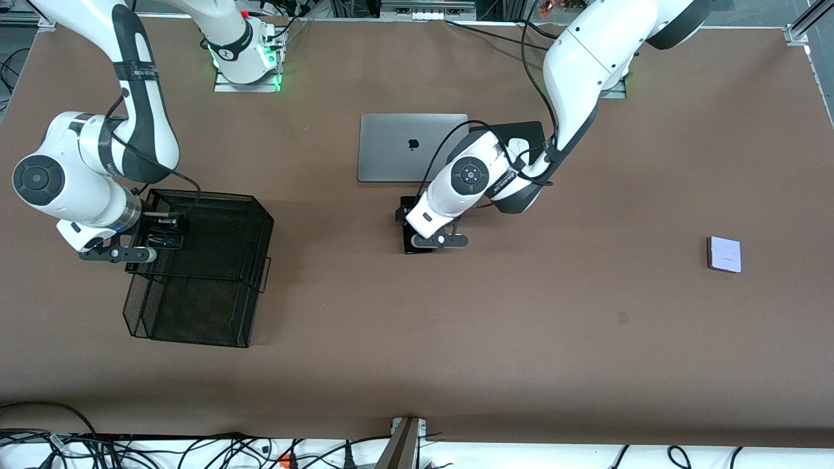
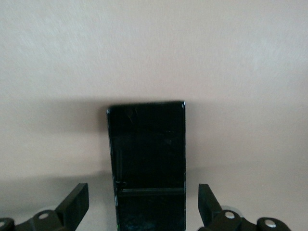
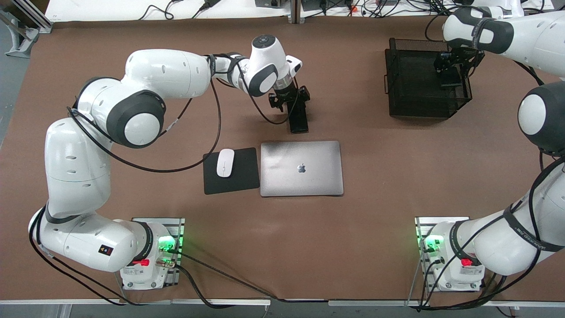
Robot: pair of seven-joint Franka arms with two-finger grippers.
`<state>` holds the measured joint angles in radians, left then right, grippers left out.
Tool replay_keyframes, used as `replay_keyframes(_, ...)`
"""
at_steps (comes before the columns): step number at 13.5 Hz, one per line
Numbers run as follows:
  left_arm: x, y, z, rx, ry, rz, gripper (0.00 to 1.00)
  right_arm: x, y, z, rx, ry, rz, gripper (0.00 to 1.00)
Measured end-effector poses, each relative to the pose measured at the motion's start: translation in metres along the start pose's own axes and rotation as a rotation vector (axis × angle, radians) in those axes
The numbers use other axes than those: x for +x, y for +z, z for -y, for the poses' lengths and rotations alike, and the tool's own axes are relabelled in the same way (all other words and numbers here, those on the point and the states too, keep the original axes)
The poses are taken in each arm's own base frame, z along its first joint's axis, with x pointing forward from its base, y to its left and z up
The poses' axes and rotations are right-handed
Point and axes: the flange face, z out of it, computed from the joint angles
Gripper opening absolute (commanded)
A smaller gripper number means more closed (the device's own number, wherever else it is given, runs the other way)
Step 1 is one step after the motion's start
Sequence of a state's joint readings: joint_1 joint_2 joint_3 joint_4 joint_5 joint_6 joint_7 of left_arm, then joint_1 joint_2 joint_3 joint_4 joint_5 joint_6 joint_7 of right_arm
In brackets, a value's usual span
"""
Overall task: Place phones with both arms
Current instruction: 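Drop the flip phone in the basket while the left gripper sets the black phone, then grasp the black phone while the left gripper grasps the lavender Huawei phone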
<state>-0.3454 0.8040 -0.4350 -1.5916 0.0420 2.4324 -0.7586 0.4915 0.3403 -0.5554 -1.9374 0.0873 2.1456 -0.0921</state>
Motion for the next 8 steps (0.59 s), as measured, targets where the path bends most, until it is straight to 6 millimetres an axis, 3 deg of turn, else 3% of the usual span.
replay_keyframes(2,0.018,-0.034,0.016,0.059,-0.029,0.027,1.0,0.009,-0.021,0.003,0.001,-0.01,-0.019,1.0)
replay_keyframes(3,0.032,-0.062,0.037,0.12,-0.053,0.051,1.0,0.014,-0.038,0.006,0.004,-0.018,-0.015,1.0)
replay_keyframes(6,0.075,-0.154,0.139,0.3,-0.125,0.106,1.0,0.023,-0.108,0.033,0.022,-0.059,-0.005,1.0)
replay_keyframes(8,0.103,-0.194,0.227,0.382,-0.074,0.139,1.0,0.021,-0.143,0.085,0.038,-0.052,-0.01,1.0)
